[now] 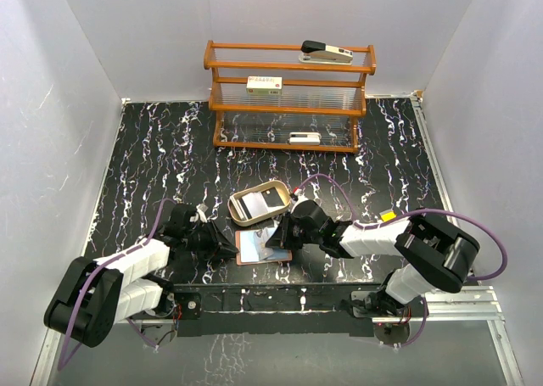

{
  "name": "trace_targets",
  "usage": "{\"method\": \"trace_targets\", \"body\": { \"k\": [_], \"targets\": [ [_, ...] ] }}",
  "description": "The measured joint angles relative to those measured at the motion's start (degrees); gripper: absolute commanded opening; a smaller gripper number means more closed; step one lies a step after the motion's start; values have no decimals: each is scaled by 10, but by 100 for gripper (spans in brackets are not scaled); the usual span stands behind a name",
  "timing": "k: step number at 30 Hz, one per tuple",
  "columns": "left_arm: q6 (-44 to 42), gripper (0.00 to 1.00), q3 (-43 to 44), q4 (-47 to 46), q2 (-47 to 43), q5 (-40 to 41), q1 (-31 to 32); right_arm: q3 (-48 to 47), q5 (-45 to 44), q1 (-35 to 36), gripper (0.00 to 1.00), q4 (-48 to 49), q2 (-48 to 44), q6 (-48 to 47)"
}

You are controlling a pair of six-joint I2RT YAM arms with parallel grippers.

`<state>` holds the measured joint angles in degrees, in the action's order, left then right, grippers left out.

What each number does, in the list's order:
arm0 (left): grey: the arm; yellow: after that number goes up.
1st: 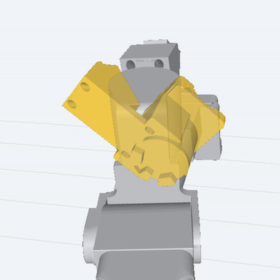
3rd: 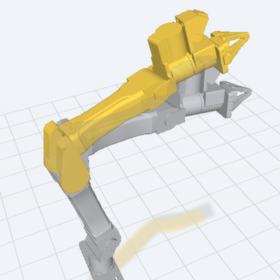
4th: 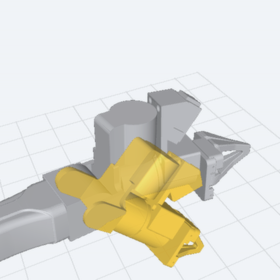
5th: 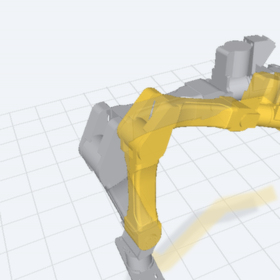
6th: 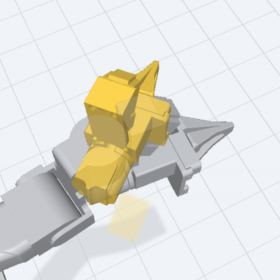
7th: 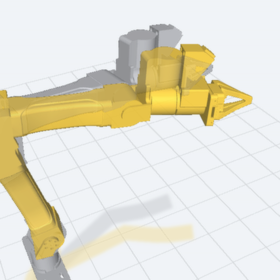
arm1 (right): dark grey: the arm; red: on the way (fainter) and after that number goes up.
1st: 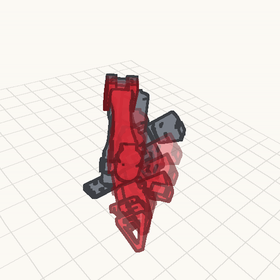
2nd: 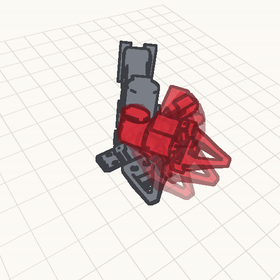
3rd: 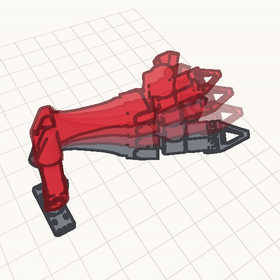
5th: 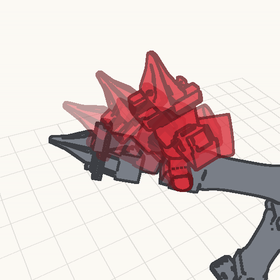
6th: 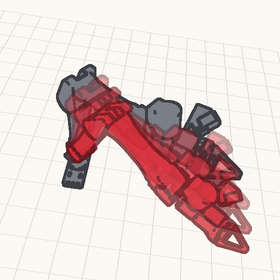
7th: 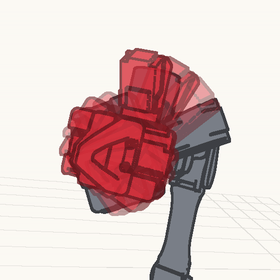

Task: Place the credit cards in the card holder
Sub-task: Insert the credit card into the card holder.

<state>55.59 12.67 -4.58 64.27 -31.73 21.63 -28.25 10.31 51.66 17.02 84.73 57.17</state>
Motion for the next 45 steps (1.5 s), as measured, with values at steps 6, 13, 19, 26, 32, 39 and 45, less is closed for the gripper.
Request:
{"method": "trace_targets", "body": {
  "k": [6,13,19,26,32,39,45],
  "targets": [
    [13,18,-8,-11,-3,-5,5,0,0,0,3,11,3,3],
    [21,18,-11,-14,-5,-4,11,1,-2,0,8,13,3,9],
    [23,19,-12,-14,-5,-4,15,10,-16,4,9,11,3,14],
    [28,18,-12,-15,-6,-2,20,10,-20,9,9,12,3,15],
    [35,18,-16,-21,-7,-2,23,10,-25,13,10,13,3,17],
    [36,18,-16,-23,-7,-2,26,-5,-37,23,28,-18,5,11],
    [36,18,-16,-23,-7,-2,26,-35,-62,26,31,-92,-10,-15]
  ]
}}
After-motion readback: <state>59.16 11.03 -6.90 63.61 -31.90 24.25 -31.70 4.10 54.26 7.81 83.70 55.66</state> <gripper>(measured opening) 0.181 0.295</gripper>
